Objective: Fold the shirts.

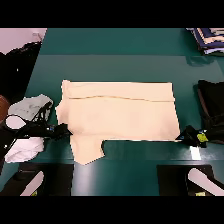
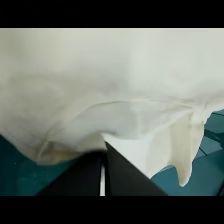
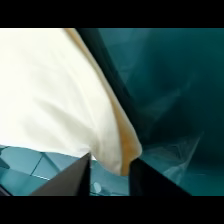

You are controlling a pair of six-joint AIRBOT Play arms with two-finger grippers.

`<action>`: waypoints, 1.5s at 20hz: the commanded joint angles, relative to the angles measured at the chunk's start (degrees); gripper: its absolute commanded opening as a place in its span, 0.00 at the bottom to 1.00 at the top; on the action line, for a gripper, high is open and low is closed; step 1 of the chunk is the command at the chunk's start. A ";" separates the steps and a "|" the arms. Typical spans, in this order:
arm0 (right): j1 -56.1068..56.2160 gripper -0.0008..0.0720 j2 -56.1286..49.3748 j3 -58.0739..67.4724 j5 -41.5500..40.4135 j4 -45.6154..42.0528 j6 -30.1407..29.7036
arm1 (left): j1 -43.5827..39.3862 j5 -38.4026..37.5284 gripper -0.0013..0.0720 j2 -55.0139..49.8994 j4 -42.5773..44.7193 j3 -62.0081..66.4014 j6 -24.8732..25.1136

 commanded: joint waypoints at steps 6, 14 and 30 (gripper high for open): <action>1.90 0.03 0.81 -0.37 -1.70 -0.57 -2.10 | 0.02 -3.93 0.05 1.01 1.92 0.07 -0.02; -0.42 0.03 18.40 -0.20 10.67 -12.02 -1.33 | 0.02 -25.75 0.05 17.40 4.02 0.83 -8.70; 20.13 0.03 -17.05 41.97 3.91 -10.82 5.75 | 0.02 0.68 0.05 -26.88 4.35 32.20 0.02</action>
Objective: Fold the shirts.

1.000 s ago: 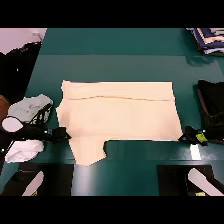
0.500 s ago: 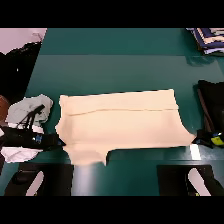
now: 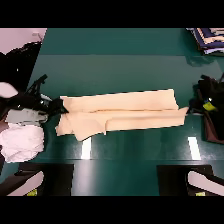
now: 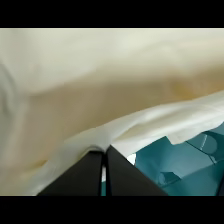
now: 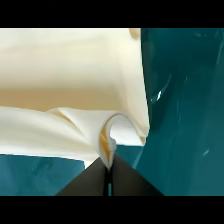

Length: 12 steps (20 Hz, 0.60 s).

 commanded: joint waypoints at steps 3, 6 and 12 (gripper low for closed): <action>2.80 0.03 -14.47 15.45 -0.74 0.33 1.40 | 0.07 6.91 0.05 -16.65 0.24 11.02 1.03; 2.21 0.03 -19.69 21.53 -0.52 6.19 1.38 | 0.07 10.60 0.05 -19.63 0.26 13.86 1.01; 1.29 0.54 -26.77 29.64 -0.74 13.05 0.59 | 0.07 12.04 0.76 -19.76 -0.02 14.08 0.39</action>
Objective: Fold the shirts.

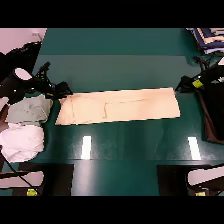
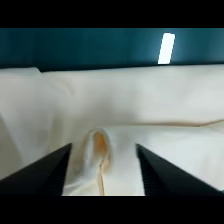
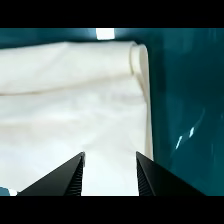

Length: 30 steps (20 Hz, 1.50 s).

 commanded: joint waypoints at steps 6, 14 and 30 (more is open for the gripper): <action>-8.20 0.54 -3.45 0.59 8.20 6.12 -6.21 | -0.07 -5.86 0.05 -0.50 -1.49 1.75 0.94; -13.66 0.79 -3.48 -17.77 0.94 17.90 -15.61 | -10.73 0.22 0.05 -0.52 -3.28 1.90 1.44; -4.09 0.03 6.88 -4.42 5.79 26.12 -11.76 | -30.21 3.89 0.05 -17.03 -2.71 20.83 -3.58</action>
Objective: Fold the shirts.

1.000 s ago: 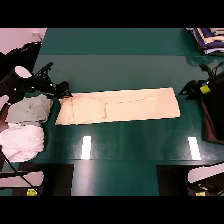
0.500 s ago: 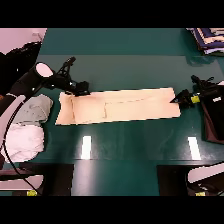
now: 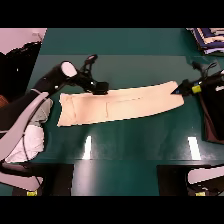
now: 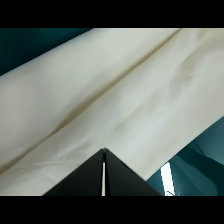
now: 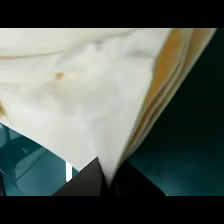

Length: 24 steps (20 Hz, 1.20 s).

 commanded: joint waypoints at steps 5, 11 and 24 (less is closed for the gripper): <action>9.29 0.03 10.16 14.01 2.01 5.77 6.93 | -7.28 -1.05 0.05 -15.98 -0.81 13.99 -4.70; 21.20 0.03 10.08 23.34 0.63 5.77 7.56 | -8.87 -1.99 0.05 -18.99 -0.28 15.93 -5.99; 37.53 0.03 6.36 24.70 -5.38 5.84 4.44 | 5.66 -7.65 0.05 -4.94 7.15 16.83 -5.01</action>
